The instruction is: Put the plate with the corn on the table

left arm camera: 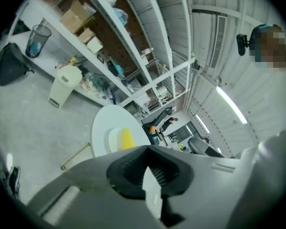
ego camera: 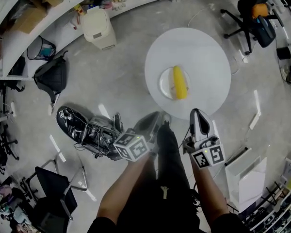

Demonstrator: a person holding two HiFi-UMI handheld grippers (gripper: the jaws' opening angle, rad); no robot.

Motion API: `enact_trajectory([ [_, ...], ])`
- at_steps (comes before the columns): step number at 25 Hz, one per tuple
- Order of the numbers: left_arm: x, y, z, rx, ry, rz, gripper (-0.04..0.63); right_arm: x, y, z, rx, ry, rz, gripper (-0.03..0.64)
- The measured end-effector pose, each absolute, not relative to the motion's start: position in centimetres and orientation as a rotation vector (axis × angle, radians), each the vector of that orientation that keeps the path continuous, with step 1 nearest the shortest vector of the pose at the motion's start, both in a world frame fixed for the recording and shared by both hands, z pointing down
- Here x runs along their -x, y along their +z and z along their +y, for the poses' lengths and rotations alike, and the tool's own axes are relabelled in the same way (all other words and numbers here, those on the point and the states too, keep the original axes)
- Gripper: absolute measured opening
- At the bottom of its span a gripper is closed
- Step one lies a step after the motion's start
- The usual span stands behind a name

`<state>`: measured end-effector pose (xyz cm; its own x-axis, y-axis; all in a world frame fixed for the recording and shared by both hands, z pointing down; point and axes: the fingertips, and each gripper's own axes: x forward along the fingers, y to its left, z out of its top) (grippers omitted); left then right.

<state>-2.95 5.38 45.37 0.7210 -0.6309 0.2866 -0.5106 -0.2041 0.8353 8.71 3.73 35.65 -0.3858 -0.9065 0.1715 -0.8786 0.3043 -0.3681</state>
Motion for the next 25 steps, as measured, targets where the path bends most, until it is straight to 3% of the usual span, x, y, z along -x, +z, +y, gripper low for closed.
enact_trajectory([
  [17, 1.3, 30.0, 4.9, -2.332, -0.002, -1.069, 0.005, -8.9, 25.1, 5.3, 1.683, -0.519, 2.487, 0.008],
  [25, 1.9, 22.6, 3.4, -2.485, -0.080, -1.257, 0.003, -8.8, 22.3, 5.4, 1.672, -0.532, 2.504, 0.008],
])
